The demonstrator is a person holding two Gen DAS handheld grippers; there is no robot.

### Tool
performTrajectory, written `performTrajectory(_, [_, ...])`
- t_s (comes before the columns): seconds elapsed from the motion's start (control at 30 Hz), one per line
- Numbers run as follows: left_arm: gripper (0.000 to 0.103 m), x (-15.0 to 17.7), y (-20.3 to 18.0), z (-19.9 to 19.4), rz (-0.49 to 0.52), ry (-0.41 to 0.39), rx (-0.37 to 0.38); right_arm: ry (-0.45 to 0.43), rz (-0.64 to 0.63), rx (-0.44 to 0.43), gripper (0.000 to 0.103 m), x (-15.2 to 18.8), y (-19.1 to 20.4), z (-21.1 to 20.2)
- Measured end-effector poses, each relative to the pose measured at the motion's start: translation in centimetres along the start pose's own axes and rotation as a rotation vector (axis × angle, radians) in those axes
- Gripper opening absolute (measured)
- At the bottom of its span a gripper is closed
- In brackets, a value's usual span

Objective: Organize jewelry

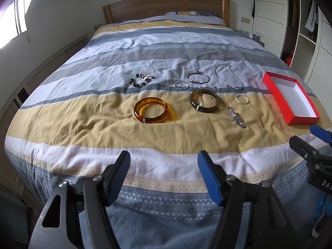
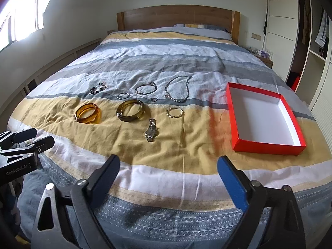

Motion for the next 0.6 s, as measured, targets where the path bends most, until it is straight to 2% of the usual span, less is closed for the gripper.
performTrajectory(0.2, [0.066,-0.5,0.3,0.9,0.0,0.001,-0.012,0.027,0.004,-0.004,0.091,0.0,-0.3,1.3])
performTrajectory(0.6, [0.065,-0.5,2.4,3.4,-0.035,0.022,-0.004,0.082,0.011,-0.033,0.069,-0.2,-0.4,4.0])
Point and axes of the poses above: each gripper's, at about its wrist camera, not at the fingertips, and z roughly the way its jaws point, y to its left, x to its underside, the point moved 5 cm from there along z, roughly the way its jaws point, and after that the axes turned 2 degrees about z, right-handed, at the moved point
